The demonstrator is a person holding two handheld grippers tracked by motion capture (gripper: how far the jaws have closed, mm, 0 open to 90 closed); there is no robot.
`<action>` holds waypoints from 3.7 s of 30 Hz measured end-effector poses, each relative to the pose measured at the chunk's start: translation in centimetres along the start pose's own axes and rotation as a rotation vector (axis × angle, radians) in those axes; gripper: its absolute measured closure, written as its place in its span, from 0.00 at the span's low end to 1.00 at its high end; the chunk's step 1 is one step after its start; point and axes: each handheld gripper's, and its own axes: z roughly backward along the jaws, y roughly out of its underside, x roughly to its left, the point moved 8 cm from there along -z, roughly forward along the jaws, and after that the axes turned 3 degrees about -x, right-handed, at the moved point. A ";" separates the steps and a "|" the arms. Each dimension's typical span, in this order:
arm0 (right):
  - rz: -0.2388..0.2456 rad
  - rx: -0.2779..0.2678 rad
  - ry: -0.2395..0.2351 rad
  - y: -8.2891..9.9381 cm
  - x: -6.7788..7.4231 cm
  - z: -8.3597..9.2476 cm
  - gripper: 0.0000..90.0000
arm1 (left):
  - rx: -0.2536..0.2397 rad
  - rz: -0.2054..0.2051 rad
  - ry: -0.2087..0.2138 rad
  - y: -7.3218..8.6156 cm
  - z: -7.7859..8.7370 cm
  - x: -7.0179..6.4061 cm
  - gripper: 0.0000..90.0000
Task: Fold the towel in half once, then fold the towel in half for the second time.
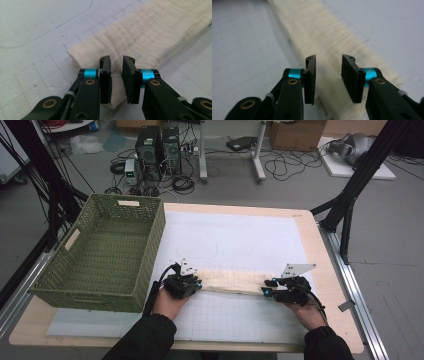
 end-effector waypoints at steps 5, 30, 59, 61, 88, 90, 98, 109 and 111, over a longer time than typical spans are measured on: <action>-0.006 0.030 0.035 0.1 -1.5 -0.8 0.63 | -0.010 -0.004 -0.005 0.0 0.0 0.0 0.84; 0.006 0.075 0.075 2.3 -1.5 -0.5 0.60 | -0.038 -0.011 -0.005 0.2 0.1 0.0 0.82; 0.007 0.054 0.061 1.4 -1.6 -0.2 0.56 | -0.054 -0.015 -0.024 -1.8 0.3 1.0 0.66; 0.009 0.051 0.070 1.1 -1.8 -0.1 0.55 | -0.024 0.000 -0.016 -1.4 0.0 1.2 0.65; -0.070 -0.031 0.085 0.9 -2.3 1.5 0.51 | -0.035 0.021 -0.021 -0.4 1.4 1.6 0.61; -0.107 -0.031 0.106 1.1 -2.8 1.8 0.52 | -0.024 0.053 -0.041 0.1 1.6 2.0 0.61; -0.151 0.065 0.105 3.0 -3.1 1.1 0.60 | -0.008 0.151 -0.026 0.9 1.5 2.1 0.62; -0.121 0.074 0.002 3.0 -2.0 0.6 0.88 | -0.024 0.152 -0.008 1.0 2.2 1.4 0.94; -0.112 0.074 -0.005 3.0 -1.8 0.7 0.89 | -0.028 0.168 -0.009 1.4 2.5 1.6 0.94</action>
